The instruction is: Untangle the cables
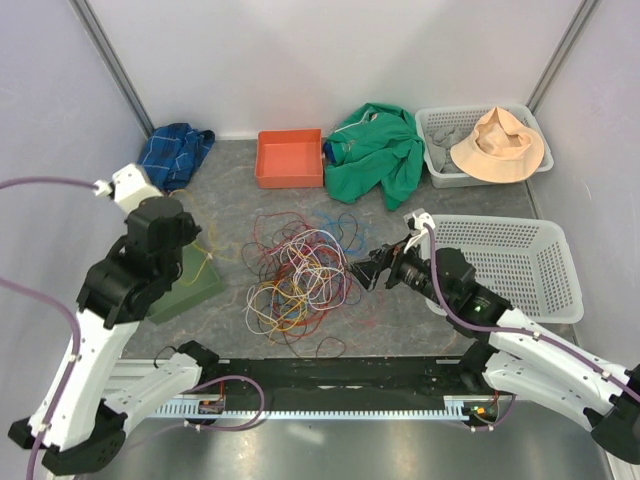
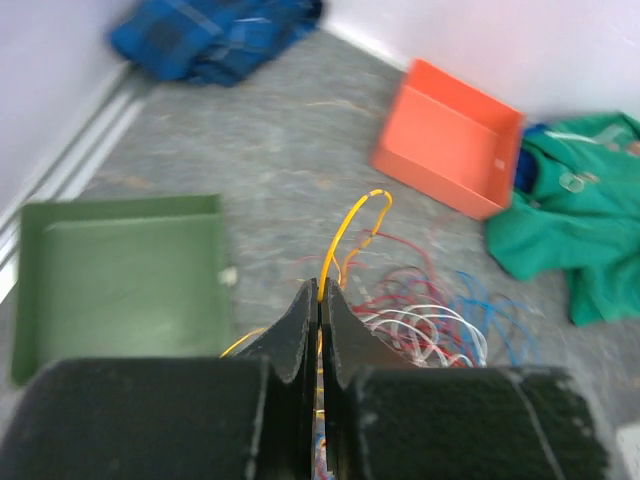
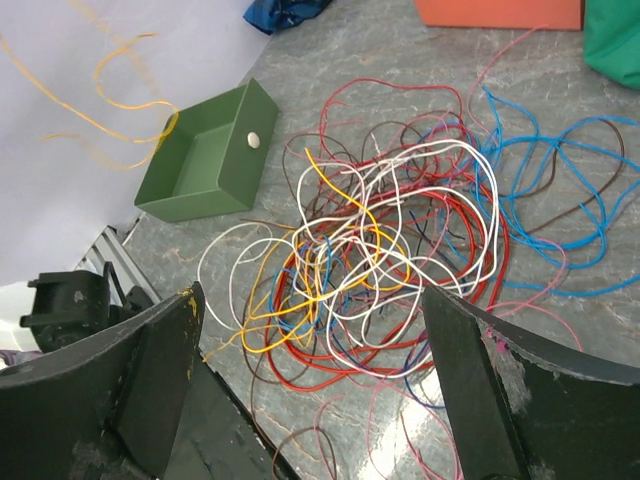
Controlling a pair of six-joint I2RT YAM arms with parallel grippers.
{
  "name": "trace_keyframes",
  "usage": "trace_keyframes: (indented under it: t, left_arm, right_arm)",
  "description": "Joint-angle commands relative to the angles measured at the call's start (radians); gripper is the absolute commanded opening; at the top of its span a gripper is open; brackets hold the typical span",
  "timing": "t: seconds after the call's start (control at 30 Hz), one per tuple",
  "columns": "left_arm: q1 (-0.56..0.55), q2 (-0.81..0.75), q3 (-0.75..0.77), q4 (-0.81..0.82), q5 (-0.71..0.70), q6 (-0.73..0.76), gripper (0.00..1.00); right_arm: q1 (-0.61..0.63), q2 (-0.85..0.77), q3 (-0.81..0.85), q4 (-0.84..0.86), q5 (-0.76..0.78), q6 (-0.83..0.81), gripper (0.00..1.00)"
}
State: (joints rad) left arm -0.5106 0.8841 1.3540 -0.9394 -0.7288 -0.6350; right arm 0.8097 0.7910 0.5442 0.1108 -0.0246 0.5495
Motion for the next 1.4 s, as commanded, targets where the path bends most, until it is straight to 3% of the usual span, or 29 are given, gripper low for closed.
trace_keyframes:
  t: [0.0,0.2,0.37,0.43,0.57,0.87,1.03,1.23,1.37]
  left_arm:
    - [0.049,-0.043,-0.052,-0.116,-0.145,-0.164,0.02]
    - [0.165,-0.013,-0.110,-0.170,-0.173,-0.236,0.02]
    - [0.456,0.056,-0.199,-0.062,0.110,-0.189,0.02]
    - [0.521,0.081,-0.234,-0.026,0.210,-0.170,0.02]
    - [0.639,0.078,-0.277,0.013,0.238,-0.134,0.02]
    - [0.678,0.068,-0.360,0.028,0.230,-0.135,0.02]
    - [0.770,0.108,-0.411,0.060,0.296,-0.161,0.02]
    - [0.794,0.073,-0.241,0.048,0.428,-0.209,0.02]
    - [0.791,0.091,-0.023,-0.018,0.457,-0.206,0.02]
  right_arm:
    - [0.003,-0.003,-0.026,-0.002,0.002,-0.003,0.98]
    - [0.003,0.005,-0.047,0.033,-0.026,0.015,0.98]
    - [0.003,0.004,-0.050,0.043,-0.044,0.020,0.98]
    - [0.003,-0.010,-0.056,0.040,-0.046,0.020,0.98]
    - [0.005,-0.039,-0.076,0.035,-0.040,0.017,0.98]
    - [0.003,-0.004,-0.093,0.072,-0.064,0.023,0.98]
    - [0.003,-0.013,-0.099,0.073,-0.069,0.024,0.98]
    - [0.003,-0.021,-0.109,0.067,-0.060,0.023,0.98]
    - [0.003,-0.001,-0.102,0.084,-0.063,0.020,0.98]
